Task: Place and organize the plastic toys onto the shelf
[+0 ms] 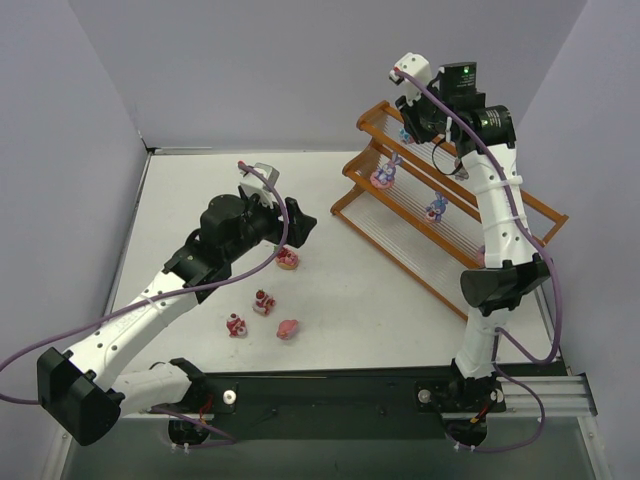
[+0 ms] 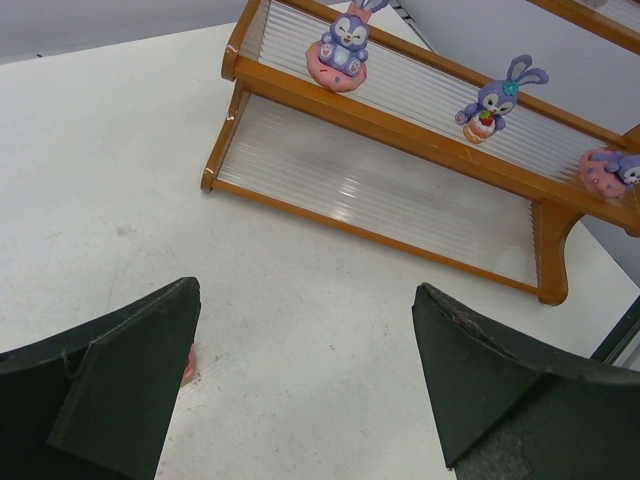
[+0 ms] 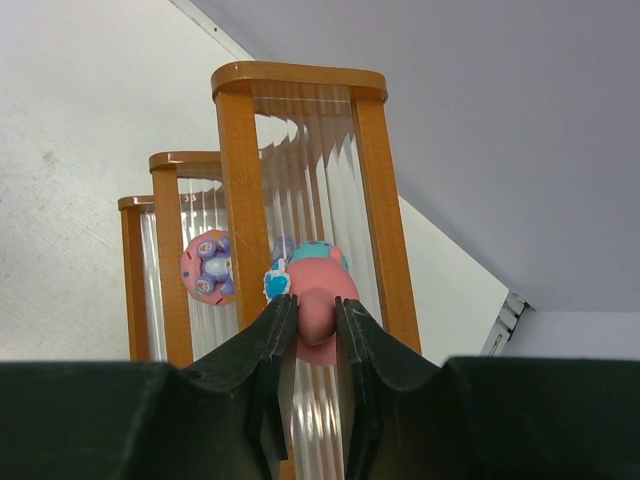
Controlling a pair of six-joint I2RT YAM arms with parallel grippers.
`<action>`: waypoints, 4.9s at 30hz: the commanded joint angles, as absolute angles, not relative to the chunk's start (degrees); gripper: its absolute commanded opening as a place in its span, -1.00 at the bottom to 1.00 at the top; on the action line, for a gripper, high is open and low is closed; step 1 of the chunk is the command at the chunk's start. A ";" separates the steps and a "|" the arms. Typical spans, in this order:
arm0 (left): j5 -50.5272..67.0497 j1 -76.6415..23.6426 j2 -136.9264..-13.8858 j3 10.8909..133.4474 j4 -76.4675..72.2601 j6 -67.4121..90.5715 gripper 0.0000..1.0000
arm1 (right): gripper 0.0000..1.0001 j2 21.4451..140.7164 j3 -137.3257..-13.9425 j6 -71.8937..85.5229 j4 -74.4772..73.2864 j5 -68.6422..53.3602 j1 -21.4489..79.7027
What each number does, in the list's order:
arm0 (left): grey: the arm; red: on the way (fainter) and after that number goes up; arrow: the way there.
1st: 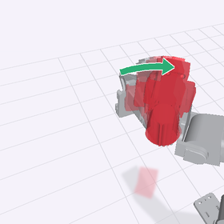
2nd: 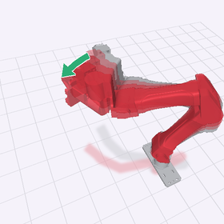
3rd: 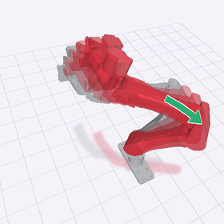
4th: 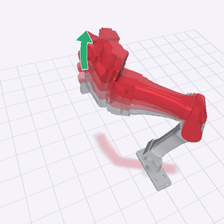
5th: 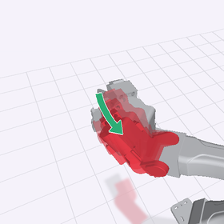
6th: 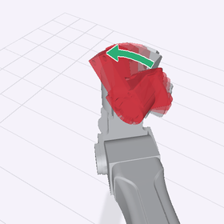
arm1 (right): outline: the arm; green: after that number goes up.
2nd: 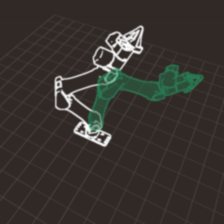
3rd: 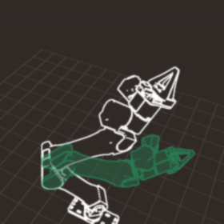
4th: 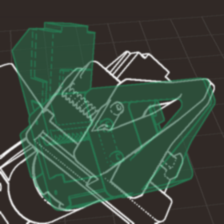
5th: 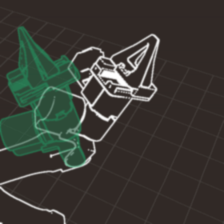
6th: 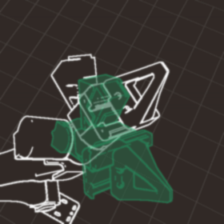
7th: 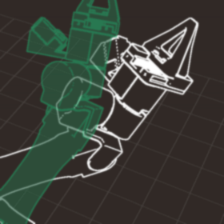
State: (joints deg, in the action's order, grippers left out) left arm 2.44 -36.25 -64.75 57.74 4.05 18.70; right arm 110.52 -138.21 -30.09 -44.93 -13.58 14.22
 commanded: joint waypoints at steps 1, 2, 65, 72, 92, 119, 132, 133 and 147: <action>3.08 -35.68 -64.60 57.92 0.88 19.25 0.95 | -0.95 111.71 -140.01 -29.88 -41.48 -13.97 13.89; 2.99 -35.60 -64.60 57.92 0.97 19.25 0.95 | -0.94 111.80 -140.01 -29.71 -41.40 -13.97 13.97; 3.34 -34.98 -63.54 55.99 -0.79 20.83 0.95 | -0.03 110.13 -139.92 -17.59 -36.04 -9.59 12.92; 3.16 -34.89 -63.19 55.81 -0.62 20.48 0.95 | 0.28 107.76 -135.46 -14.41 -36.21 -3.26 11.07; 4.66 -34.45 -63.19 55.55 -0.18 19.86 0.94 | 0.21 108.81 -133.68 -25.57 -47.02 -1.23 11.60; 4.39 -34.28 -63.37 55.72 -0.09 19.69 0.95 | -0.26 113.55 -135.88 -30.15 -47.55 -3.16 10.99; 4.74 -34.19 -63.55 56.34 -0.61 20.57 0.94 | -1.00 108.73 -134.39 -29.53 -39.66 -3.34 12.13; 4.83 -34.19 -63.54 56.42 -0.70 20.74 0.95 | -1.00 107.24 -133.95 -29.53 -38.86 -3.86 12.56; 9.66 -33.23 -65.56 72.32 7.81 34.88 0.95 | -1.00 84.04 -110.41 -26.72 -23.40 -25.47 21.42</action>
State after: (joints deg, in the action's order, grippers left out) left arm 6.44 -34.20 -65.41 63.96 6.26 26.89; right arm 92.07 -117.32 -28.51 -32.23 -15.29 17.12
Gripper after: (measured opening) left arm 0.974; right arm 0.451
